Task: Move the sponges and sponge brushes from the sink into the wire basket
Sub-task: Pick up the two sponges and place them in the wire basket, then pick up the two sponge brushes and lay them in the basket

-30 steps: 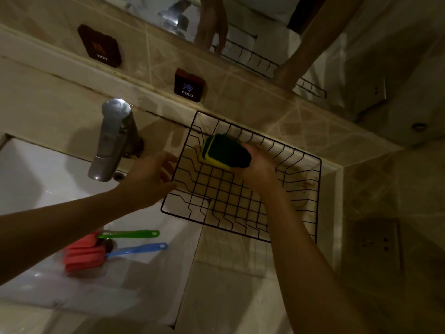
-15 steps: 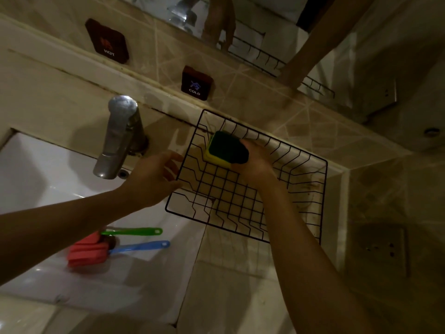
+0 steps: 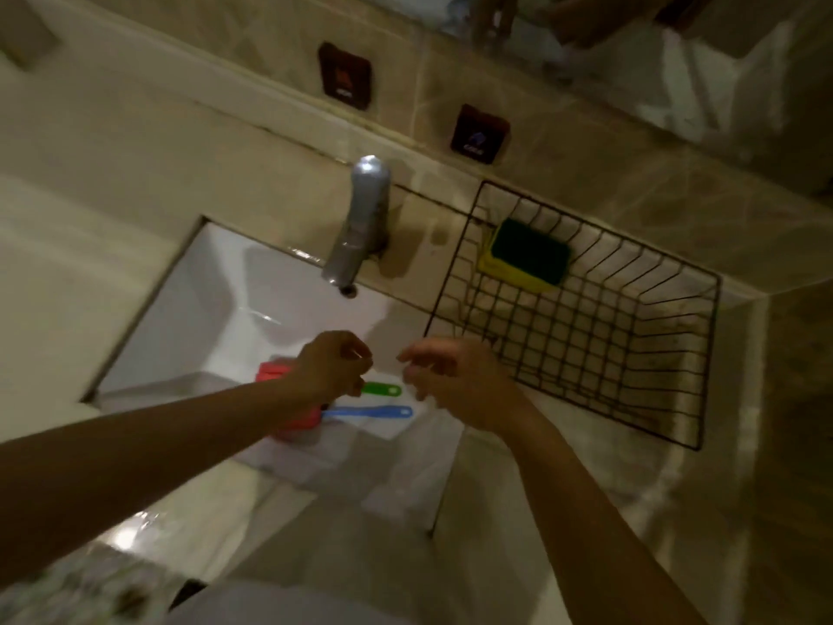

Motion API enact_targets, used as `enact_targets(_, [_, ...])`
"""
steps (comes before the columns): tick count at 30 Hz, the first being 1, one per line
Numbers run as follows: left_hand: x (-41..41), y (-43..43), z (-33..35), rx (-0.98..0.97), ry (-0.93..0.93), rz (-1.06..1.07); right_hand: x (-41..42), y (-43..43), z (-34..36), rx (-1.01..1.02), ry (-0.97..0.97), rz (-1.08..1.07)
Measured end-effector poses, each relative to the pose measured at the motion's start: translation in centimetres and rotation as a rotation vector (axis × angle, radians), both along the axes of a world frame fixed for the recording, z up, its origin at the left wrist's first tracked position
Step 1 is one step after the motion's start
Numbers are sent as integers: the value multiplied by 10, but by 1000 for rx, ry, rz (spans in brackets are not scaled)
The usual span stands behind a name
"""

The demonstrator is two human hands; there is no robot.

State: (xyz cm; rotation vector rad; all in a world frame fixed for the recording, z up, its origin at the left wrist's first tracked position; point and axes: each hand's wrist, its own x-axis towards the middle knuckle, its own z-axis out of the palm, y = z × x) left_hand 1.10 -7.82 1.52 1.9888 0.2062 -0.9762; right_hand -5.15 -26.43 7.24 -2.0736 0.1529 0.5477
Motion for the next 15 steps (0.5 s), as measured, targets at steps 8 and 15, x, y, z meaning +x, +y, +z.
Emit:
enact_targets(8, [-54,40,-56,-252,664,801,-1,63,-93,-241,256,156])
enact_targets(15, [-64,25,-83,-416,689,1076,22,89,-145,-462,384,266])
